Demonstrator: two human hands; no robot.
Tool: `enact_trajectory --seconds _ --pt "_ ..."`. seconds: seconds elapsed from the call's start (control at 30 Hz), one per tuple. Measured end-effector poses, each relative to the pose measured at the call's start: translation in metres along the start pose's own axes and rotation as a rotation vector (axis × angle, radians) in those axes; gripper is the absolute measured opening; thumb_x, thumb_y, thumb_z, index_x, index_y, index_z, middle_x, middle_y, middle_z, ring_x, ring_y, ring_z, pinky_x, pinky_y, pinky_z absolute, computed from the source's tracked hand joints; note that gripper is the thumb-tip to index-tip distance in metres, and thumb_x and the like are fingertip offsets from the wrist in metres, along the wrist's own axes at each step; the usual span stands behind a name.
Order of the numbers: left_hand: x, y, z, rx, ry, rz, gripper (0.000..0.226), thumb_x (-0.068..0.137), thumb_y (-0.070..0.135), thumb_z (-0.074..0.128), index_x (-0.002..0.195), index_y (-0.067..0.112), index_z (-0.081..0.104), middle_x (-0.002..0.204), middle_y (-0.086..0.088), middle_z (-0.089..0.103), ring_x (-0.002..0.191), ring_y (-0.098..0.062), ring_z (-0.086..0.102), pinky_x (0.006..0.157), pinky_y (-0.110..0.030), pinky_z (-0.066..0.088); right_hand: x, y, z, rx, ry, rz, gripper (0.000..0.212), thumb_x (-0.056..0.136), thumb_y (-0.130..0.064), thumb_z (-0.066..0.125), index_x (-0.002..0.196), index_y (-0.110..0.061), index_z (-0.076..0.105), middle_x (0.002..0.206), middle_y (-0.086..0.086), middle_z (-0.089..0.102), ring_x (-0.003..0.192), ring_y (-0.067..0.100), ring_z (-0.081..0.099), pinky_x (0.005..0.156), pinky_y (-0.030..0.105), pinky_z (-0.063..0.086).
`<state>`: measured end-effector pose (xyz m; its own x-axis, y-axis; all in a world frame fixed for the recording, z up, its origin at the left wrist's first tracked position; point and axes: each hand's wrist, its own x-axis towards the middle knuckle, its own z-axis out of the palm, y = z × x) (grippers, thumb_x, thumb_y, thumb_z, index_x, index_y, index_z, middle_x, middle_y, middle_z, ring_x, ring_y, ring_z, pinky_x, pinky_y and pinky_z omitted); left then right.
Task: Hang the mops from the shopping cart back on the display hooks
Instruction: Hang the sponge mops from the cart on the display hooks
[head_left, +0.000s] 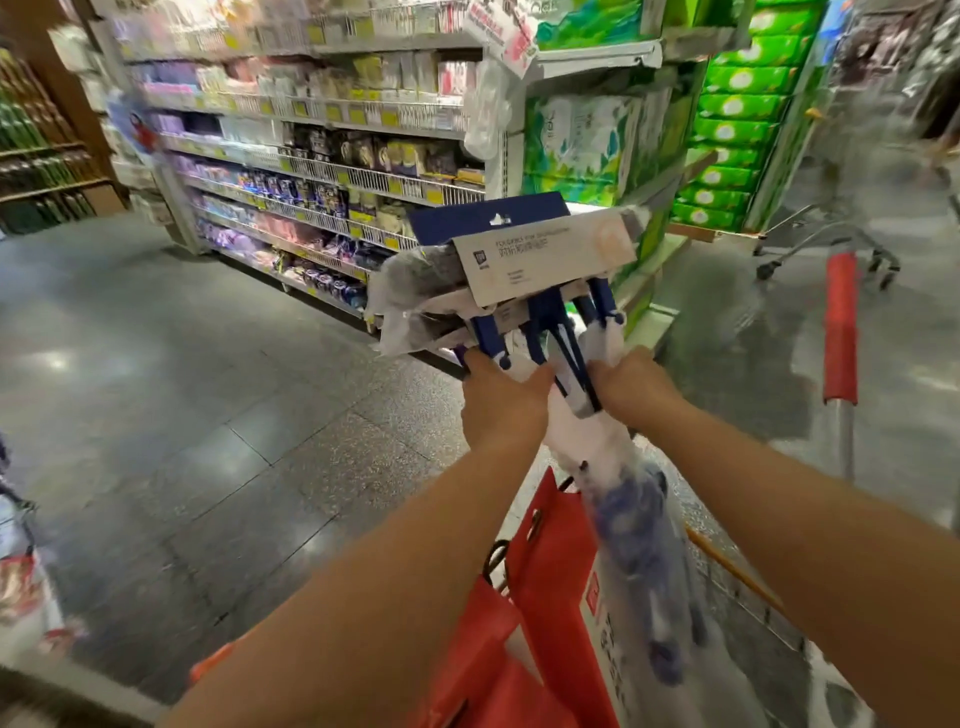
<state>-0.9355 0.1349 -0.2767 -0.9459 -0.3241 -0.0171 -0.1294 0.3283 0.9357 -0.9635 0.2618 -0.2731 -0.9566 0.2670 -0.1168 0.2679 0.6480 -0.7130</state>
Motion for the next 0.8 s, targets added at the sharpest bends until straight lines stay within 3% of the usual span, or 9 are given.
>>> enact_trajectory --seconds 0.07,0.2,0.33,0.43,0.53,0.63,0.7,0.8 --pt "0.005 -0.003 0.002 -0.029 -0.006 0.01 0.073 0.083 0.039 0.07 0.139 0.014 0.031 0.119 -0.006 0.054 0.11 -0.03 0.057 0.091 -0.039 0.048 0.008 0.004 0.009 0.081 -0.008 0.042 0.047 0.098 -0.032 0.048 0.128 0.004 0.044 0.125 0.021 0.055 0.113 0.036 0.054 0.08 0.033 0.039" --pt "0.005 -0.009 0.001 -0.144 -0.005 -0.004 0.066 0.079 0.036 0.075 0.13 0.015 0.038 0.111 -0.006 0.058 0.101 -0.03 0.061 0.088 -0.048 0.052 0.008 0.012 0.015 0.27 0.034 0.043 0.045 0.095 -0.03 0.054 0.127 0.001 0.045 0.119 0.017 0.058 0.094 0.028 0.054 0.073 0.033 0.04" --pt "-0.003 0.001 -0.008 -0.299 0.052 0.038 0.062 0.074 0.026 0.08 0.123 0.021 0.043 0.094 0.009 0.057 0.093 -0.022 0.061 0.087 -0.041 0.053 -0.006 0.007 0.003 0.329 0.117 -0.026 0.041 0.095 -0.032 0.055 0.123 -0.004 0.048 0.114 0.011 0.057 0.095 0.026 0.053 0.075 0.034 0.041" --pt "-0.013 0.026 -0.023 -0.419 0.107 0.048 0.061 0.071 0.027 0.083 0.117 0.026 0.044 0.101 0.005 0.061 0.091 -0.019 0.062 0.085 -0.041 0.054 -0.026 -0.012 -0.02 0.432 0.189 -0.121 0.044 0.09 -0.038 0.062 0.123 -0.01 0.053 0.115 0.009 0.061 0.099 0.027 0.058 0.084 0.038 0.048" --pt "-0.031 0.062 -0.041 -0.484 0.16 0.078 0.058 0.071 0.033 0.083 0.115 0.022 0.047 0.107 0.0 0.061 0.091 -0.017 0.061 0.085 -0.036 0.053 -0.052 -0.034 -0.051 0.474 0.255 -0.255 0.042 0.088 -0.038 0.064 0.119 -0.012 0.054 0.104 0.003 0.06 0.09 0.019 0.055 0.072 0.025 0.039" --pt "-0.059 0.096 -0.057 -0.501 0.233 0.192 0.056 0.071 0.039 0.081 0.114 0.016 0.056 0.108 0.0 0.064 0.094 -0.018 0.063 0.088 -0.038 0.052 -0.081 -0.056 -0.081 0.506 0.338 -0.351 0.044 0.087 -0.042 0.064 0.118 -0.012 0.055 0.102 0.003 0.061 0.089 0.021 0.057 0.07 0.026 0.036" --pt "-0.08 0.116 -0.069 -0.52 0.265 0.248 0.046 0.072 0.043 0.079 0.106 0.023 0.057 0.102 0.004 0.066 0.095 -0.018 0.065 0.09 -0.043 0.052 -0.101 -0.069 -0.1 0.519 0.403 -0.398 0.044 0.086 -0.043 0.064 0.116 -0.012 0.055 0.101 0.003 0.061 0.087 0.021 0.057 0.069 0.026 0.036" --pt "-0.117 0.139 -0.086 -0.56 0.167 0.321 0.045 0.08 0.041 0.073 0.117 0.029 0.051 0.106 0.007 0.063 0.101 -0.015 0.061 0.096 -0.042 0.049 -0.135 -0.086 -0.126 0.535 0.492 -0.464 0.04 0.088 -0.04 0.064 0.113 -0.009 0.055 0.096 0.0 0.057 0.081 0.017 0.052 0.066 0.025 0.032"
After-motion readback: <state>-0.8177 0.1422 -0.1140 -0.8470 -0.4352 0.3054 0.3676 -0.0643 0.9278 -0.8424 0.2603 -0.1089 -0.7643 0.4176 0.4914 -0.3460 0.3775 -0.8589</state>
